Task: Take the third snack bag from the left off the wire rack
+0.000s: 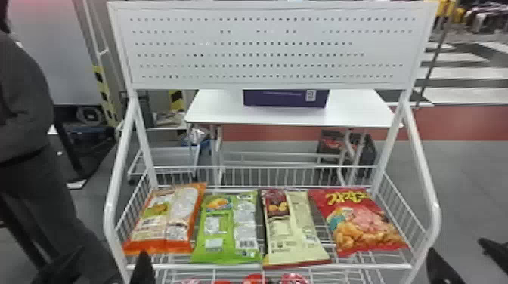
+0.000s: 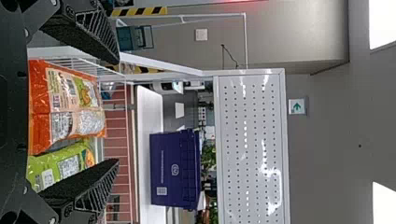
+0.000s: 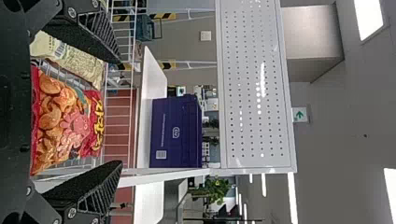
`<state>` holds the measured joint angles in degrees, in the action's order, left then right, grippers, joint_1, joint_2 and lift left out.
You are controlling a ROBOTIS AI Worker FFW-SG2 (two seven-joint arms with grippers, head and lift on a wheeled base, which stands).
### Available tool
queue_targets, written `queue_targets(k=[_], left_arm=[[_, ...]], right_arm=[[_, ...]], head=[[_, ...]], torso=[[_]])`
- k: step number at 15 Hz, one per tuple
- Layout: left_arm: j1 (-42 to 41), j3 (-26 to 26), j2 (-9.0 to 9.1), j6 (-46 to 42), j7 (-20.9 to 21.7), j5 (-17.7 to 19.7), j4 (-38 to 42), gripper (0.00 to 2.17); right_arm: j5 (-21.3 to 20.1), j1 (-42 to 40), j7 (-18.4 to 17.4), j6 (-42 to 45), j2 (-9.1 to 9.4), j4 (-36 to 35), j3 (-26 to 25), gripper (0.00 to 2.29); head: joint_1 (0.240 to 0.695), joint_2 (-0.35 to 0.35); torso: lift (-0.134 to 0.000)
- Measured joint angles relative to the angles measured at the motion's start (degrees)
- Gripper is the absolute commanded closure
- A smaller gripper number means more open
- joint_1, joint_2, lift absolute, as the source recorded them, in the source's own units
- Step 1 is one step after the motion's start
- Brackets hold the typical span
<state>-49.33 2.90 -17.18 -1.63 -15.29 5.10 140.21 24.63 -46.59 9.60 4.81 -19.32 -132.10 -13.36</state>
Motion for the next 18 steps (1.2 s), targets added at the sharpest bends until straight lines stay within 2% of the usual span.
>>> queue_targets(k=[8,11,14,18], left_arm=[[-0.63,-0.35,-0.14,-0.16,0.00,-0.08,0.69,0.15],[-1.06,-0.18,-0.06,-0.42,0.00,-0.41,1.03,0.15],[-1.71,0.36,0.18,-0.84,-0.08,-1.35,1.30,0.15],[-2.55,0.55,0.28,-1.08,-0.09,-1.87,1.38,0.15]], right_arm=[[0.33,-0.41,-0.19,-0.01,-0.18,-0.32,0.00,0.14],[0.25,0.23,-4.43,-2.91,-0.52,0.67,0.87,0.14],[-1.47,7.82,-4.76,-5.10,-1.02,6.80,6.44,0.14],[-2.34,25.42,-2.26,-14.17,0.14,18.12,15.96,0.14]], head=[[0.499,0.000],[0.499,0.000],[0.499,0.000],[0.499,0.000]], torso=[[0.000],[0.000],[0.000],[0.000]])
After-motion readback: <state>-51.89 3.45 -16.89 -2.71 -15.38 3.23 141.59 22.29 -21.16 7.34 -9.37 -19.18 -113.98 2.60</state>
